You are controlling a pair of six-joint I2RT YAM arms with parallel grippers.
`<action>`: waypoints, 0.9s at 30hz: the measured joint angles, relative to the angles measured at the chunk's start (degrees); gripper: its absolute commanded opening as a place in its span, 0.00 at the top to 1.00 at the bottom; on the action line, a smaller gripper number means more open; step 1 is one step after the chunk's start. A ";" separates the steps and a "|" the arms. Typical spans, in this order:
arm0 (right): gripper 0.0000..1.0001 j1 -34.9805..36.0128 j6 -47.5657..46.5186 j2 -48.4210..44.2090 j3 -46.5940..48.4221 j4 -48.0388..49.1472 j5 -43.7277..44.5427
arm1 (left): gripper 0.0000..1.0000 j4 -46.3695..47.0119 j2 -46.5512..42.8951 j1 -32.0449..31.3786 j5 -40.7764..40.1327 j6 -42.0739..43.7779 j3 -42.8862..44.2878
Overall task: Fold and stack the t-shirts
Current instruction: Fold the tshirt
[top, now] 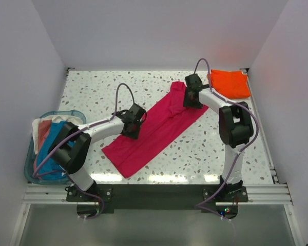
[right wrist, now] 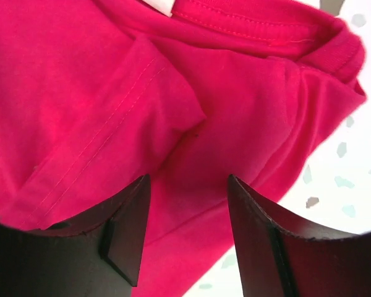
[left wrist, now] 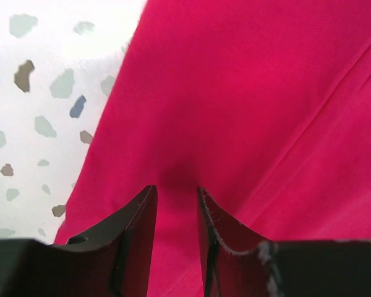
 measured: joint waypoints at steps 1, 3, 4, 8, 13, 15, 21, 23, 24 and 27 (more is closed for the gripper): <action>0.45 -0.17 0.04 1.07 0.13 -0.04 -0.09 | 0.64 -0.37 0.52 -0.42 -0.42 -0.02 -0.11; 0.45 -0.33 0.04 3.26 1.25 -0.26 -0.39 | 0.64 -0.55 1.03 -1.14 -0.68 -0.48 -0.79; 0.46 -0.46 0.02 4.79 2.49 -0.37 -0.74 | 0.65 -0.50 1.09 -1.42 -0.74 -0.92 -1.49; 0.47 -0.68 -0.44 9.99 10.25 -0.72 -2.51 | 0.67 1.79 -0.07 -2.16 -0.52 -4.28 -4.17; 0.47 -0.61 -3.89 17.68 22.05 -1.55 -5.03 | 0.66 8.07 -4.48 -3.48 0.13 -11.32 -10.27; 0.46 -0.57 -6.32 20.76 27.21 -1.75 -6.29 | 0.63 12.04 -6.49 -5.14 1.22 -15.87 -13.22; 0.34 -0.17 -13.57 31.06 44.68 -2.16 -12.37 | 0.50 25.51 -4.00 -14.03 7.19 -31.32 -14.60; 0.29 0.22 -16.02 32.83 47.98 -1.99 -13.55 | 0.47 28.06 -0.63 -15.65 9.40 -33.99 -11.98; 0.28 0.50 -17.29 33.11 49.03 -1.99 -13.64 | 0.47 29.05 0.61 -16.13 10.43 -34.95 -10.84; 0.27 1.33 -19.78 32.74 49.83 -1.31 -13.33 | 0.46 29.42 1.86 -16.59 11.61 -36.02 -9.46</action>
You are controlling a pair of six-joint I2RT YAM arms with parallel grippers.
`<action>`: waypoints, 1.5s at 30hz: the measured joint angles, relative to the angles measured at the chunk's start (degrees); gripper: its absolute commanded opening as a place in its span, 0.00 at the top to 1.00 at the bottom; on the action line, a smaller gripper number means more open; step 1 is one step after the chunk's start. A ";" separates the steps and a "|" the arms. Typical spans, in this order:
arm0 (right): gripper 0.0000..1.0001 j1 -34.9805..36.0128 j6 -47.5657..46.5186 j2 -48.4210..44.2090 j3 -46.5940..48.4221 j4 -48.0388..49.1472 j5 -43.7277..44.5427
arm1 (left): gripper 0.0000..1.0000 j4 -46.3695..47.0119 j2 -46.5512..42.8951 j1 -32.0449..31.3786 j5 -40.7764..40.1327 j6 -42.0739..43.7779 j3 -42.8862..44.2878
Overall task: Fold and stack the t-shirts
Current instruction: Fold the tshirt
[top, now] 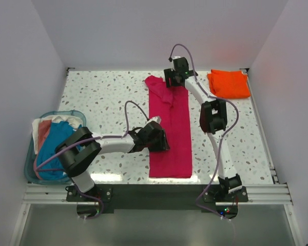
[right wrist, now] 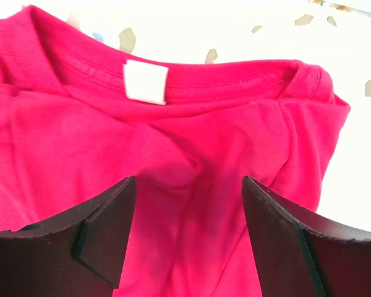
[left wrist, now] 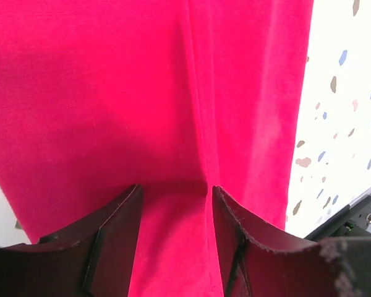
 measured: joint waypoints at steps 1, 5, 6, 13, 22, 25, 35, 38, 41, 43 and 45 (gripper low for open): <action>0.27 0.28 -0.44 -0.46 -0.31 0.42 0.37 | 0.45 -0.63 -0.11 0.00 -0.07 0.00 0.15; 0.29 0.90 -1.03 -6.82 -8.11 2.56 1.81 | 0.46 -5.70 -2.69 0.15 -2.89 0.66 0.33; 0.30 0.92 -1.03 -9.05 -10.40 3.34 1.81 | 0.46 -7.34 -4.28 0.48 -3.78 1.07 0.07; 0.42 2.43 -2.82 -18.95 -14.29 8.59 1.68 | 0.47 -14.91 -23.15 12.87 -6.99 4.24 -4.63; 0.45 7.02 -4.94 -12.02 -8.48 9.64 4.37 | 0.46 -21.53 -28.70 25.44 -6.62 13.05 -2.86; 0.47 7.15 -4.92 -8.94 -8.28 8.63 6.88 | 0.47 -21.88 -28.65 27.43 -5.40 15.23 -2.64; 0.46 6.27 -1.70 -6.10 -8.02 6.40 15.56 | 0.49 -21.75 -26.53 30.51 -1.03 19.26 -2.64; 0.46 6.21 -0.46 -5.31 -6.86 6.23 16.94 | 0.50 -21.68 -26.27 31.21 -0.11 19.82 -2.64; 0.50 5.95 1.07 -4.48 -6.60 6.23 17.03 | 0.50 -21.49 -26.05 32.02 0.59 20.57 -2.64; 0.52 5.77 2.27 -3.89 -6.56 6.05 16.98 | 0.51 -21.20 -25.92 32.41 0.94 20.79 -2.64; 0.52 5.46 3.37 -3.37 -6.45 5.99 16.83 | 0.51 -20.94 -25.75 32.79 1.25 21.14 -2.67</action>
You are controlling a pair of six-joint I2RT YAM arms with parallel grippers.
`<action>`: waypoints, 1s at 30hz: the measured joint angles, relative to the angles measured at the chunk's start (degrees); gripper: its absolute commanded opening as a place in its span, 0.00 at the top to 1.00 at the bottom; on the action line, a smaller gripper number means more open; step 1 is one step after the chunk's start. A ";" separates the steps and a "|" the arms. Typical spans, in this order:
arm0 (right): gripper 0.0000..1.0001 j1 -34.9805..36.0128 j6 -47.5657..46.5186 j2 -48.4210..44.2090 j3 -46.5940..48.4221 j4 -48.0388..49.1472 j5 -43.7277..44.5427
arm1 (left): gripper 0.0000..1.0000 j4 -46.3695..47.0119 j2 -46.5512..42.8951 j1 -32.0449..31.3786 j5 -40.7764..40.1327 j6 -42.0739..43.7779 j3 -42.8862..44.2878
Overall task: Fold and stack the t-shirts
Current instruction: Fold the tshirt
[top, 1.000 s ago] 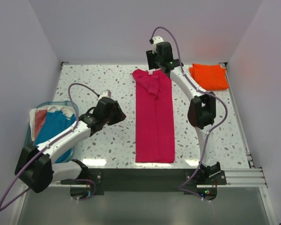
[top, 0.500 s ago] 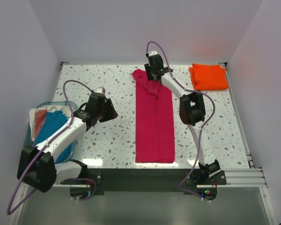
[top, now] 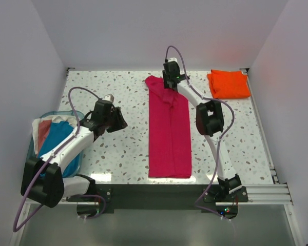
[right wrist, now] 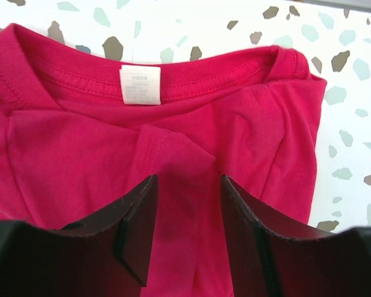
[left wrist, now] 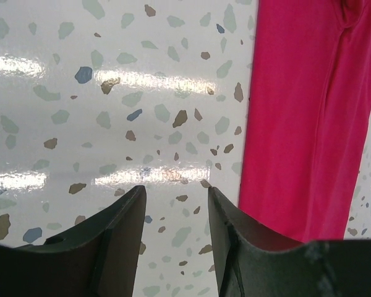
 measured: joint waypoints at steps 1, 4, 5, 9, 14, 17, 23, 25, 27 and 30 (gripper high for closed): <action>0.52 -0.15 0.48 0.24 0.02 -0.04 -0.09 | 0.51 0.15 0.07 0.17 0.17 0.04 0.00; 0.53 -0.90 2.25 0.98 0.13 -0.11 -0.52 | 0.51 0.55 0.26 0.59 0.61 0.17 -0.15; 0.54 -1.22 2.84 1.18 0.13 -0.17 -0.81 | 0.51 0.68 0.35 0.70 0.79 0.22 -0.26; 0.55 -2.62 5.40 1.97 0.24 0.20 -2.82 | 0.52 0.85 0.79 1.25 1.38 0.57 -0.85; 0.60 -3.82 7.87 2.16 -0.37 1.90 -5.07 | 0.52 1.64 1.11 1.73 1.68 0.66 -1.42; 0.60 -4.07 8.83 2.16 -1.75 3.54 -5.49 | 0.52 2.16 1.70 2.03 2.05 1.03 -1.77; 0.60 -4.04 9.46 -0.31 -7.34 7.48 -5.22 | 0.53 3.43 2.25 2.58 2.93 1.07 -2.36; 0.60 -3.98 9.46 -0.55 -8.22 8.22 -4.94 | 0.53 3.58 2.51 2.67 3.21 1.09 -2.62; 0.60 -3.82 9.42 -0.98 -9.33 9.18 -4.74 | 0.53 3.65 2.84 2.82 3.54 1.07 -2.69; 0.60 -3.63 9.27 -1.38 -9.99 9.75 -4.50 | 0.53 3.89 3.04 2.86 3.93 1.07 -2.71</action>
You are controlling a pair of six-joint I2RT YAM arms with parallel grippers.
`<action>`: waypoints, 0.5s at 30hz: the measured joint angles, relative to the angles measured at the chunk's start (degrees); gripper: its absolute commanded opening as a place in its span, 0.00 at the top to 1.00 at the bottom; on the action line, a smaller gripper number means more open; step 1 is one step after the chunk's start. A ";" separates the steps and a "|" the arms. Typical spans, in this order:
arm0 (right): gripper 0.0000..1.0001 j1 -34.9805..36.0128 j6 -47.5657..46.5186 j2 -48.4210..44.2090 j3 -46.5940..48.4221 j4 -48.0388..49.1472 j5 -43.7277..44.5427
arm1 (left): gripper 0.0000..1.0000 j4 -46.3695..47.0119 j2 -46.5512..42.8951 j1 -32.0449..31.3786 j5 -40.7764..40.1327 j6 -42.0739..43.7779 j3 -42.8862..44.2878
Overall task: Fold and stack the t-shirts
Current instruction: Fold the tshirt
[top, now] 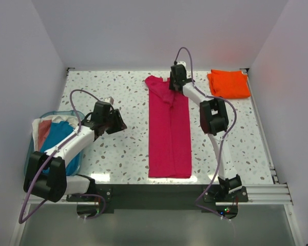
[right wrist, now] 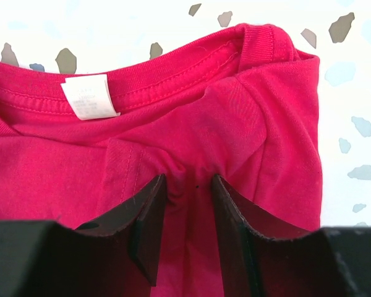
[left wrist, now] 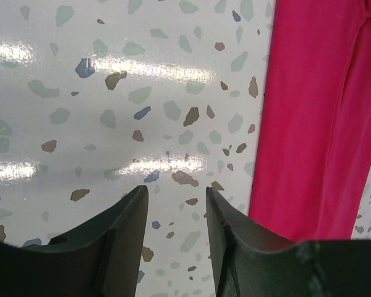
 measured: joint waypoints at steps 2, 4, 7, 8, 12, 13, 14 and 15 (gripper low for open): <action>0.60 0.24 -0.44 -0.02 -0.15 0.42 0.44 | 0.53 0.02 0.00 0.00 0.22 0.02 -0.02; 0.60 0.52 -0.87 -0.09 -0.46 0.83 1.27 | 0.53 0.07 0.02 0.00 0.33 0.00 -0.02; 0.60 1.01 -1.55 -0.13 -0.74 1.27 1.73 | 0.53 0.35 0.13 0.00 0.46 0.02 -0.35; 0.60 1.14 -1.81 -0.13 -0.74 1.27 1.79 | 0.53 0.37 0.20 0.00 0.46 0.02 -0.46; 0.60 1.55 -2.56 -0.13 -0.74 1.46 2.75 | 0.53 0.42 0.48 0.00 0.48 0.02 -0.68; 0.60 1.60 -2.78 -0.13 -0.74 1.51 2.84 | 0.53 0.42 0.50 0.00 0.48 0.02 -0.70; 0.60 1.68 -2.97 -0.13 -0.79 1.64 3.04 | 0.53 0.44 0.52 0.00 0.48 0.02 -0.70; 0.60 1.73 -3.21 -0.22 -0.92 1.77 3.19 | 0.53 0.44 0.55 0.00 0.48 0.02 -0.70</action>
